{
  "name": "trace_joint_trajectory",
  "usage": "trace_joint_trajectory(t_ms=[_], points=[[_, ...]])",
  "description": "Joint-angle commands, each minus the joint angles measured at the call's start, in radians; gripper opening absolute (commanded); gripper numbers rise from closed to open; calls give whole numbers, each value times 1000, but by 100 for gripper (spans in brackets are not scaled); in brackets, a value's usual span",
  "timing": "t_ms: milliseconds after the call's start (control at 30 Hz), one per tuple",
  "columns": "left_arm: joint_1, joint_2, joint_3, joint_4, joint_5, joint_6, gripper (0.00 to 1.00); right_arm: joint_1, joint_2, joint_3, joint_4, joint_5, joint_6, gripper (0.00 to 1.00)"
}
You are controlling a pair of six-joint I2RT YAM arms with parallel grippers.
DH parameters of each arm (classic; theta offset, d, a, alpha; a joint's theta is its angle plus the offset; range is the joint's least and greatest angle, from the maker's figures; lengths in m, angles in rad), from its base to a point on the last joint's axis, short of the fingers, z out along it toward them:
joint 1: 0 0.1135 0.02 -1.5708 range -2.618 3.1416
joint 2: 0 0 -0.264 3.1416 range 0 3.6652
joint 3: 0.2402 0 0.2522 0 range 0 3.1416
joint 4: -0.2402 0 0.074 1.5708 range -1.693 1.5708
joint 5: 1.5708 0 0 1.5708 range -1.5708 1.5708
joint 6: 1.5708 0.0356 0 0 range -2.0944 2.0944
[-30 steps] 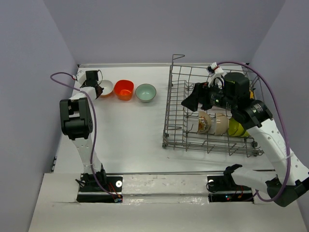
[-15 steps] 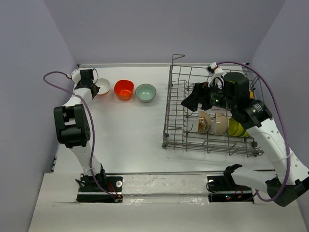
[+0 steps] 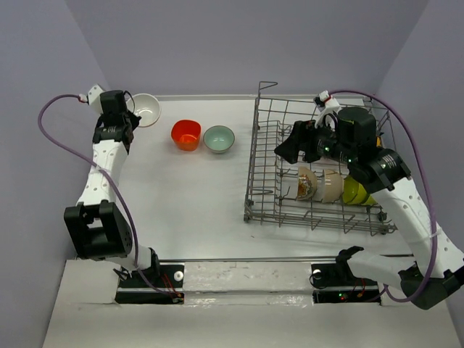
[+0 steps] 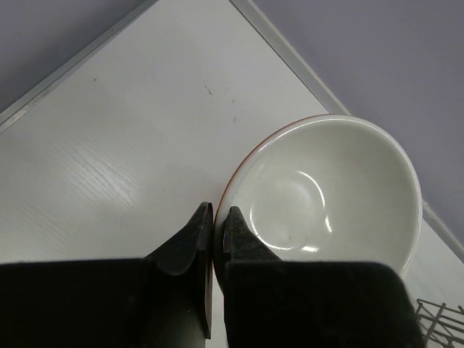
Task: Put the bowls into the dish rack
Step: Pick up the bowl from the corner of the board, then pass from the left arm to the right
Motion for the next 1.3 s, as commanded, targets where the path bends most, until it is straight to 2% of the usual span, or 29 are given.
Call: trace_joint_trajectory(t_ms=[0, 67, 100, 300, 333, 433, 767, 900, 1267], points=[[-68, -134, 95, -65, 34, 90, 0, 10, -10, 63, 12, 66, -11, 83], [-106, -160, 140, -113, 27, 113, 0, 10, -13, 70, 8, 94, -11, 83], [-176, -178, 157, -130, 26, 136, 0, 10, -15, 73, 5, 120, -14, 83], [-437, -172, 338, -282, -25, 176, 0, 10, -10, 113, -21, 206, -19, 83], [-511, -163, 357, -295, -45, 175, 0, 10, -9, 119, -24, 212, -22, 84], [-641, -127, 427, -344, -112, 175, 0, 10, -7, 145, -31, 244, -20, 83], [-888, 8, 514, -361, -212, 145, 0, 10, 14, 217, -60, 296, -28, 83], [-1003, 99, 612, -392, -269, 141, 0, 10, 31, 203, -61, 316, -39, 82], [-1105, 173, 706, -415, -301, 133, 0, 10, 83, 168, -72, 462, -49, 78]])
